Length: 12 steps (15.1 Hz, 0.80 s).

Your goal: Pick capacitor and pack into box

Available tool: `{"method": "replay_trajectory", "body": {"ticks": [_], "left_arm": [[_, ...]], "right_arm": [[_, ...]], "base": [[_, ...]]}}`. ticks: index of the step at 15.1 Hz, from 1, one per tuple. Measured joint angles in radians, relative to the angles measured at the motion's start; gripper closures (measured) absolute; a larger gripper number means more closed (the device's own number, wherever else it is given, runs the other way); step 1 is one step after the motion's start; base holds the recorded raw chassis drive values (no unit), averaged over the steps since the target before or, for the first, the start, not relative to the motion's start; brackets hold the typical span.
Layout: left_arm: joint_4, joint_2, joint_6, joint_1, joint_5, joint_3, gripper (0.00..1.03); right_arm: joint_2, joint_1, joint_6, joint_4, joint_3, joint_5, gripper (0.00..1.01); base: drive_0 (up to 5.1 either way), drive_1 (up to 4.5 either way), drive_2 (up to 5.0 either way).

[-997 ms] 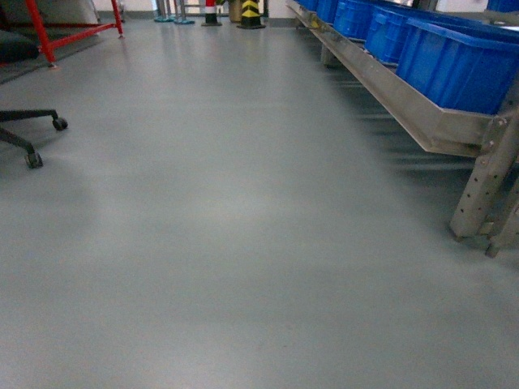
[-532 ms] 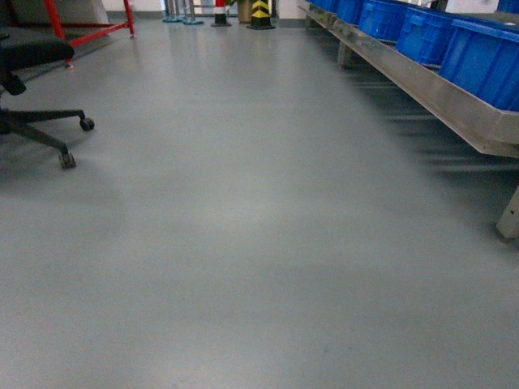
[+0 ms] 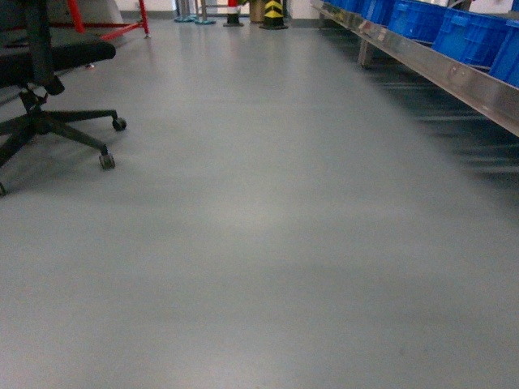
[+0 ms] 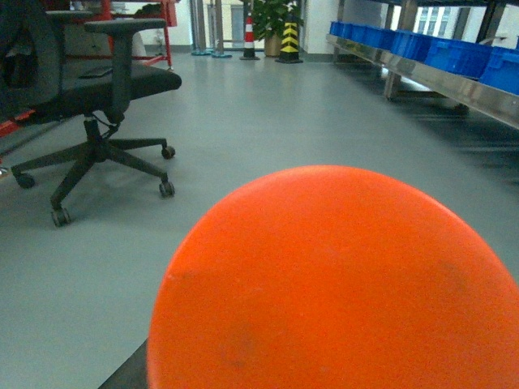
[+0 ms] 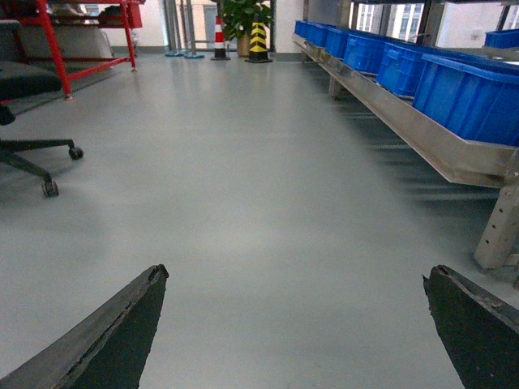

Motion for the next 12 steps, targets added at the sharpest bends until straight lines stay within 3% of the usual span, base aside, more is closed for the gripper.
{"method": "replay_trajectory", "body": {"ticks": [12], "left_arm": [[-0.001,0.000,0.000,0.000,0.001,0.000,0.59]], "right_arm": [[0.000,0.000,0.000,-0.001,0.000,0.000,0.03]], "base": [[-5.0,2.43,2.4]]}}
